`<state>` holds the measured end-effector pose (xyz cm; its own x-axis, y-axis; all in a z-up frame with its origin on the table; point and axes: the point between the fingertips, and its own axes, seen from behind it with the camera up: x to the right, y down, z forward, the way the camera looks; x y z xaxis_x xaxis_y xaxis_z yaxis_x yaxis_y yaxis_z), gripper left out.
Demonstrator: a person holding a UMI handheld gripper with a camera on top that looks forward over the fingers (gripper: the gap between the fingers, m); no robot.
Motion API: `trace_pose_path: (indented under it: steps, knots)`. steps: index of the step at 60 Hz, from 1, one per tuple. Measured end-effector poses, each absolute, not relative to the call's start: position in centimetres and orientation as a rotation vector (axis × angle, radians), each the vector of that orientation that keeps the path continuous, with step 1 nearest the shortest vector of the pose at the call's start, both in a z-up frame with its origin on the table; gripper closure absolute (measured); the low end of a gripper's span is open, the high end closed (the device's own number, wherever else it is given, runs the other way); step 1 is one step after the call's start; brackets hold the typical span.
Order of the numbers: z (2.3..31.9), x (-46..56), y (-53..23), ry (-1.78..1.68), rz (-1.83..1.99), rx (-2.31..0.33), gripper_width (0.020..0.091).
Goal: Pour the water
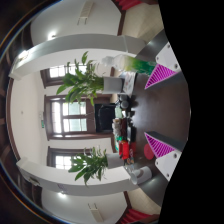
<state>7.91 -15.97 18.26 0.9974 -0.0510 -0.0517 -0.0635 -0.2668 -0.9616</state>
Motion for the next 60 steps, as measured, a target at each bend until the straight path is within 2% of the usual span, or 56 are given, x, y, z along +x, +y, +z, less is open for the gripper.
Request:
trace_pose_path:
  steps: [5, 15, 34, 40, 45, 46, 47, 48, 50, 55, 56, 59, 60]
  knots:
    - [17.1, 11.7, -15.8, 0.129, -0.018, -1.856, 0.0253]
    - [17.8, 19.6, -13.5, 0.125, -0.213, -1.815, 0.0253]
    - [17.1, 23.5, -6.2, 0.168, -0.138, -1.780, 0.0270]
    - [17.9, 24.2, -5.2, 0.150, -0.148, -1.744, 0.0351]
    - [18.8, 24.5, -4.8, 0.139, -0.155, -1.710, 0.0471]
    - [18.9, 24.6, -4.8, 0.141, -0.161, -1.706, 0.0503]
    - [18.9, 25.0, -4.7, 0.143, -0.170, -1.703, 0.0570]
    - [16.7, 26.6, -3.9, 0.136, -0.177, -1.694, 0.0590]
    - [16.3, 27.0, -4.1, 0.141, -0.186, -1.704, 0.0599]
    - [15.9, 27.8, -4.2, 0.168, -0.181, -1.712, 0.0675]
    - [17.2, 27.9, -3.1, 0.171, -0.179, -1.719, 0.0691]
    - [16.1, 27.1, -3.6, 0.186, -0.173, -1.726, 0.0725]
    - [16.1, 27.1, -3.5, 0.187, -0.171, -1.730, 0.0757]
